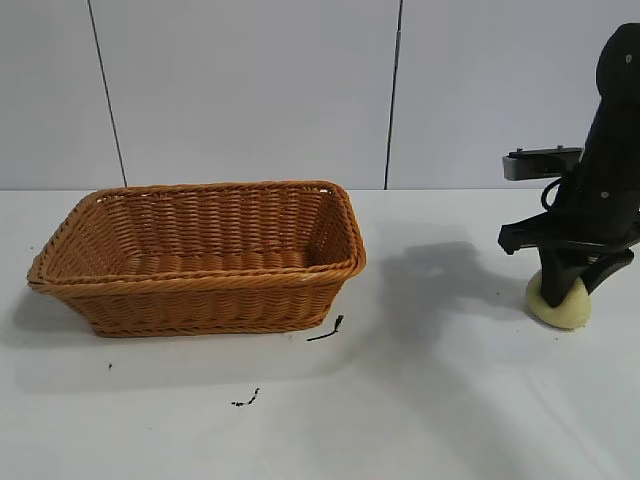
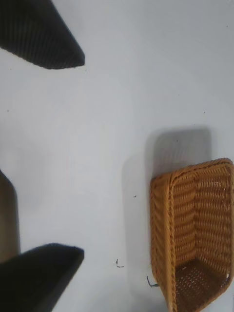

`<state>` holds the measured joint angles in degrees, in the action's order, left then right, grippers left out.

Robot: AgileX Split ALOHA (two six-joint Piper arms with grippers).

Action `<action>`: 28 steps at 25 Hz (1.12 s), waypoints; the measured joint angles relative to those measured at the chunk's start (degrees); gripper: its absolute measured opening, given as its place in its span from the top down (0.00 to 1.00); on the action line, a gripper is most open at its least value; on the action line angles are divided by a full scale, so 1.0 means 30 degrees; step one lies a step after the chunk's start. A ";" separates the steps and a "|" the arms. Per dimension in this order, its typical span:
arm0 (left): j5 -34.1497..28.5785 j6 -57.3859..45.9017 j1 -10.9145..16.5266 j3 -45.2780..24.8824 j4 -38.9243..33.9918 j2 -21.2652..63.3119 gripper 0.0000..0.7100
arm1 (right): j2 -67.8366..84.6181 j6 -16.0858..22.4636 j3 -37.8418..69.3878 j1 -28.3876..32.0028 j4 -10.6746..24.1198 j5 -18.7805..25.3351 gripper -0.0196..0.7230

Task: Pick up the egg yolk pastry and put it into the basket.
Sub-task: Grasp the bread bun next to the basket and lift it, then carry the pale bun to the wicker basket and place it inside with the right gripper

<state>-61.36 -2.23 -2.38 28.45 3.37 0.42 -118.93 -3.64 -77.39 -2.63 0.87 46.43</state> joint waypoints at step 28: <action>0.0000 0.0000 0.0000 0.0000 0.0000 0.0000 0.02 | -0.0082 -0.0036 -1.2471 -0.6128 0.0096 0.7208 0.82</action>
<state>-61.36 -2.23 -2.38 28.45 3.37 0.42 -119.18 -3.75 -114.80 -21.02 1.16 68.05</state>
